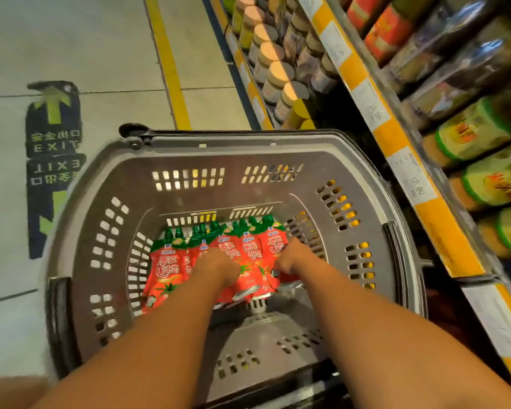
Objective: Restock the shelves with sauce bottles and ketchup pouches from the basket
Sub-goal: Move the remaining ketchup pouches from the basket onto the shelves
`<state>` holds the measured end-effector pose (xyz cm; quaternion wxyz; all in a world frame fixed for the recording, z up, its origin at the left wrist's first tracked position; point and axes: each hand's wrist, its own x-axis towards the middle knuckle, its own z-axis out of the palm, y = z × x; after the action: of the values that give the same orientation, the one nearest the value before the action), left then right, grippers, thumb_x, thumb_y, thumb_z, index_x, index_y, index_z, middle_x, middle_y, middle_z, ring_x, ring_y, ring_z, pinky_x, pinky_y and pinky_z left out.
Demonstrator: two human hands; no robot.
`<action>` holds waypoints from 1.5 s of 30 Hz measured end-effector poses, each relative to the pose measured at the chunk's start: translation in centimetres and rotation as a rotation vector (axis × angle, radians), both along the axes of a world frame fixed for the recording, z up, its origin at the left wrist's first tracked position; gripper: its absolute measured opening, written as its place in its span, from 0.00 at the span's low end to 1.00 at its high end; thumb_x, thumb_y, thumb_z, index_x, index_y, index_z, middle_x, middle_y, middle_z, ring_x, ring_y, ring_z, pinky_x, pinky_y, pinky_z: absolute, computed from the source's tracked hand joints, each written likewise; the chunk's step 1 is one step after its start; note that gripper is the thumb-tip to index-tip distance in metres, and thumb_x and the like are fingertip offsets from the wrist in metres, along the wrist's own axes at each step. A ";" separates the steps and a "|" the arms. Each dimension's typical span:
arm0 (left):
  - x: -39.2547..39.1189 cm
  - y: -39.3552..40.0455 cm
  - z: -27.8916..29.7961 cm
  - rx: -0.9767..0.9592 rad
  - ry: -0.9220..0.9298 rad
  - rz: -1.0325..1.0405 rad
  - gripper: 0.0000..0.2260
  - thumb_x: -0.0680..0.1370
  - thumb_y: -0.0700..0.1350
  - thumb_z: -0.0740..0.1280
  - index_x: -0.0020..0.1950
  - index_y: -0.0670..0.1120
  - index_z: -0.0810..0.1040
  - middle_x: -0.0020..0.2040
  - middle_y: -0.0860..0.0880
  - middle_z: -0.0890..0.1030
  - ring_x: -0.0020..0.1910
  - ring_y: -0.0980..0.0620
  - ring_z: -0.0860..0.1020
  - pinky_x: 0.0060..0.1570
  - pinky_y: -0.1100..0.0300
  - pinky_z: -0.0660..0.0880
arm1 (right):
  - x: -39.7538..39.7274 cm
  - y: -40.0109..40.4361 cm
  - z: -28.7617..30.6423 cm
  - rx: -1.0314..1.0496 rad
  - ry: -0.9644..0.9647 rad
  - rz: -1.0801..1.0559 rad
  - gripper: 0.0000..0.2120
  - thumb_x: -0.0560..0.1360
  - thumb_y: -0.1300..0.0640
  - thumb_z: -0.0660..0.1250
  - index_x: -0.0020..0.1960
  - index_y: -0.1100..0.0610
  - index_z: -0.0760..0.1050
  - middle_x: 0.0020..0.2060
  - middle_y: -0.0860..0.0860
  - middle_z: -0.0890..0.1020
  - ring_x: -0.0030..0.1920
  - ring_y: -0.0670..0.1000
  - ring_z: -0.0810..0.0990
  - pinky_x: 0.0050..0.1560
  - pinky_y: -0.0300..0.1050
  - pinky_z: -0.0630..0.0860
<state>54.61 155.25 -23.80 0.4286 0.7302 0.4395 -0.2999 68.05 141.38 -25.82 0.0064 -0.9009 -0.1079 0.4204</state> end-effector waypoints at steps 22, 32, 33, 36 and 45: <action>0.2 -2.7 -0.9 -0.345 -0.116 0.666 0.08 0.75 0.31 0.70 0.44 0.40 0.73 0.47 0.36 0.82 0.47 0.39 0.83 0.54 0.34 0.80 | -1.2 0.4 1.2 0.032 0.024 -0.096 0.17 0.66 0.58 0.80 0.53 0.59 0.83 0.49 0.55 0.85 0.46 0.54 0.84 0.48 0.47 0.82; -1.0 -1.7 2.6 -0.499 -0.152 0.598 0.10 0.75 0.32 0.70 0.56 0.38 0.77 0.58 0.35 0.82 0.55 0.37 0.83 0.48 0.41 0.84 | -1.4 -0.3 5.6 0.045 -0.004 -0.096 0.08 0.67 0.60 0.80 0.43 0.62 0.84 0.34 0.53 0.87 0.32 0.47 0.84 0.37 0.44 0.84; -1.3 -1.7 3.0 -0.521 -0.150 0.587 0.09 0.76 0.32 0.70 0.55 0.38 0.77 0.58 0.35 0.83 0.55 0.38 0.84 0.46 0.44 0.84 | -1.4 -0.3 6.3 0.040 -0.006 -0.098 0.07 0.68 0.60 0.80 0.40 0.61 0.83 0.27 0.49 0.84 0.24 0.43 0.80 0.27 0.38 0.79; -1.9 -1.6 4.6 -0.601 -0.162 0.560 0.12 0.77 0.34 0.70 0.61 0.38 0.77 0.54 0.36 0.85 0.53 0.39 0.85 0.47 0.45 0.84 | -1.4 -0.4 8.9 0.035 -0.052 -0.078 0.08 0.68 0.59 0.80 0.39 0.61 0.82 0.24 0.48 0.82 0.23 0.44 0.78 0.22 0.36 0.72; -2.7 -3.7 9.9 -0.795 -0.531 0.534 0.21 0.75 0.28 0.69 0.65 0.45 0.75 0.54 0.40 0.86 0.53 0.36 0.85 0.52 0.35 0.82 | -1.2 -2.1 18.8 0.347 -0.275 -0.195 0.20 0.70 0.61 0.72 0.59 0.66 0.75 0.53 0.63 0.84 0.52 0.62 0.85 0.52 0.56 0.83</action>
<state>51.90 151.54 -13.87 0.8291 0.4255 0.3390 -0.1288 66.89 139.27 -7.02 0.1869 -0.9412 -0.0911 0.2663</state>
